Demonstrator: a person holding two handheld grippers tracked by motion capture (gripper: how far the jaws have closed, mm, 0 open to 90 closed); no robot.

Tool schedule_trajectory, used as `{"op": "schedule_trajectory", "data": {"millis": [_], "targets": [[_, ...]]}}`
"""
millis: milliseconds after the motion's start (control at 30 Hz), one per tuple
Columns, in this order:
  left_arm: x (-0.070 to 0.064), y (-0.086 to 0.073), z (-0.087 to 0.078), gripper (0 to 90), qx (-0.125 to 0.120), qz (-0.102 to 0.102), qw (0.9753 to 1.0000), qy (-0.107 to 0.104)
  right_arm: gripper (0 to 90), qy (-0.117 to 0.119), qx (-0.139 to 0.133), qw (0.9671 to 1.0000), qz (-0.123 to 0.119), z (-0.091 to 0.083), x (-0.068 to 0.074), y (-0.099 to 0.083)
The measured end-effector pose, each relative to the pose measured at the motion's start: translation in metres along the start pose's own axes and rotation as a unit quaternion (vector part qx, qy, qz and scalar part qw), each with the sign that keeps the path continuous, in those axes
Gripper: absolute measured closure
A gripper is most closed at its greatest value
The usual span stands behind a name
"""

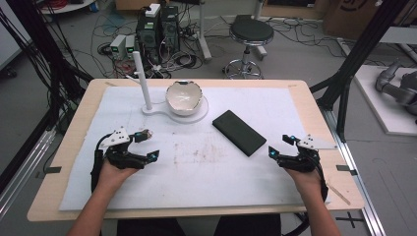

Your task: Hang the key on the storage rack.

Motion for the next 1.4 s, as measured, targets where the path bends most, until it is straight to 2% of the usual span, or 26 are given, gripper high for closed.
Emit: {"op": "schedule_trajectory", "data": {"millis": [167,333,500,967,1233,1333,1400], "targets": [[0.002,0.0,0.0,12.9,0.001,-0.004,1.0,0.007,23.4,0.0,0.0,1.0,0.003,0.001,0.001,-0.001],[0.002,-0.002,0.001,12.9,0.012,0.002,0.9999,0.012,23.0,0.003,0.003,1.0,0.001,0.002,0.001,-0.001],[0.003,-0.002,0.0,12.9,0.009,0.0,0.9999,0.011,22.0,0.005,0.009,0.9999,-0.011,0.002,0.005,0.001],[0.009,-0.001,-0.004,12.9,0.005,-0.002,0.9999,0.016,22.0,0.004,0.012,0.9998,-0.014,0.002,0.01,0.001],[0.014,0.007,0.007,14.8,0.019,0.006,0.9996,0.02,22.0,0.005,0.016,0.9997,-0.02,0.004,0.011,0.001],[0.02,0.011,0.012,17.3,0.025,0.011,0.9993,0.025,22.0,0.008,0.018,0.9996,-0.019,0.004,0.01,0.0],[0.026,0.014,0.016,21.4,0.037,0.021,0.9988,0.026,22.0,0.008,0.018,0.9997,-0.016,0.004,0.01,0.0]]}}
Point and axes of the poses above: each handheld gripper's, and its own axes: z roughly forward along the jaws, y roughly out of its top, x roughly to its left, the point moved 4 cm from there along z, roughly forward along the jaws, and after that the axes turned 13 degrees about y, right-handed, at the moved point
